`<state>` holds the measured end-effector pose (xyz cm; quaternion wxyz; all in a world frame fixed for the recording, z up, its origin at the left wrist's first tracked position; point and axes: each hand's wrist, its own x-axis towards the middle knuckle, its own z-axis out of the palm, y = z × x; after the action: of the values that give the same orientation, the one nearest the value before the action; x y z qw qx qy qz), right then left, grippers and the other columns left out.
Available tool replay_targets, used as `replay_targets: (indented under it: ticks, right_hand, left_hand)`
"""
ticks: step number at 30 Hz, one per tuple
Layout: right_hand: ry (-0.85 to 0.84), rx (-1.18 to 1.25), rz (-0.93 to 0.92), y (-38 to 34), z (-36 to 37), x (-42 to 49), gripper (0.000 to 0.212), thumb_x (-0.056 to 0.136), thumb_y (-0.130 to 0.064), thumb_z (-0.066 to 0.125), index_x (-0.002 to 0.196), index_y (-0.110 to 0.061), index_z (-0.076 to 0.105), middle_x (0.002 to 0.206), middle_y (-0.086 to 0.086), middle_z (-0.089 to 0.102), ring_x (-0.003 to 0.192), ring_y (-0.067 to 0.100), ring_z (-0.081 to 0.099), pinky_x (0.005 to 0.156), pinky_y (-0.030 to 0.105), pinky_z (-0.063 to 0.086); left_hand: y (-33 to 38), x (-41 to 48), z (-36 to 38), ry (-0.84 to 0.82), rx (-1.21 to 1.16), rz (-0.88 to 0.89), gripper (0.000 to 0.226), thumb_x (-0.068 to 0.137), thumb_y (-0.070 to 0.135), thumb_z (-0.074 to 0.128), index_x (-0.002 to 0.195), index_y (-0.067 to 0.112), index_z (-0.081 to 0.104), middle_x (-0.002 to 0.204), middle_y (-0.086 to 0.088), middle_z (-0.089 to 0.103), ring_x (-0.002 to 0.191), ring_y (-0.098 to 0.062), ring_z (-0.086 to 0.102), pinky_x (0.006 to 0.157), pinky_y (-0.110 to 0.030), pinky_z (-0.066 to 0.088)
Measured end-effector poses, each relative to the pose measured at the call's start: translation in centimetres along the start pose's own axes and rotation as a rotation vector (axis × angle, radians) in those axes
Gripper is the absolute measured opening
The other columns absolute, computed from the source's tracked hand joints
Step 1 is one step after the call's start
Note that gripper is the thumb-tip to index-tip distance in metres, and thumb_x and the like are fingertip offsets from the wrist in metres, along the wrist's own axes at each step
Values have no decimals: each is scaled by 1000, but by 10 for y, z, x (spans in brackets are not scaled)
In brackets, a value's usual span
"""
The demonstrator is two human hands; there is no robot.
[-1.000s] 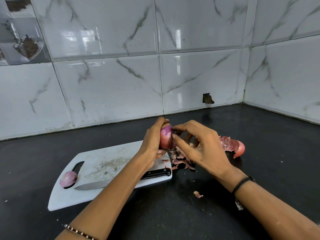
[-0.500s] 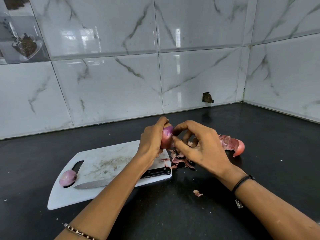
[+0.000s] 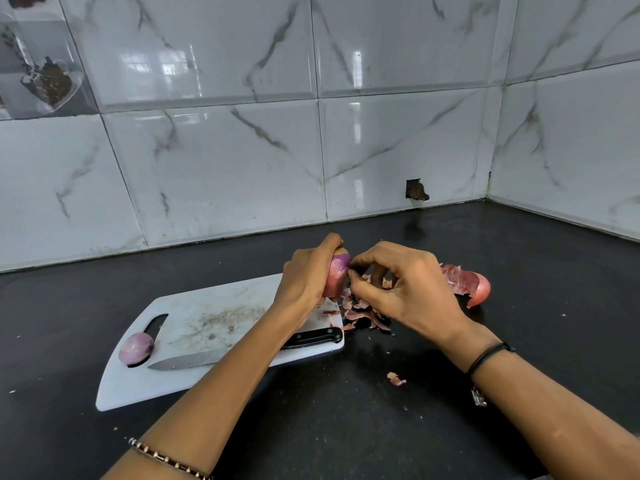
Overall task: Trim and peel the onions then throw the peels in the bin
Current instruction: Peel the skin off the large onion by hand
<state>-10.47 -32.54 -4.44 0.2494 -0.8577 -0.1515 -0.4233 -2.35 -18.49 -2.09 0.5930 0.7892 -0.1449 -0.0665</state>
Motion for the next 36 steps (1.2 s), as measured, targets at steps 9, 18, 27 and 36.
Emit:
replay_targets:
  ticks: [9,18,27,36]
  right_hand:
    - [-18,-71,7,-4,2,-1,24,82,-48,62,90,-26,62,81,-19,54,66,5,55,58,29,50]
    - [-30,-53,60,-1,1,-2,18,77,-41,69,79,-29,56,74,-16,55,66,8,55,56,27,46]
    - [28,-144,160,9,4,2,13,91,-40,61,95,-29,67,88,-18,62,72,4,59,61,32,54]
    - [38,17,65,-1,2,2,17,97,-32,65,109,-21,71,104,-16,63,71,12,61,67,33,54]
  left_hand:
    - [-3,4,1,-163,-203,-192,46,95,53,43,76,12,52,53,-5,48,30,-11,25,34,-13,19]
    - [-3,9,-13,-239,-476,-297,55,97,53,44,81,3,60,60,-11,59,30,-10,29,29,-13,17]
    - [-7,13,-11,-296,-500,-249,62,91,58,52,93,-3,66,68,-14,54,28,-11,32,27,-13,21]
    - [-7,10,-10,-282,-472,-229,58,93,55,51,74,2,63,54,-9,56,27,-11,31,28,-13,18]
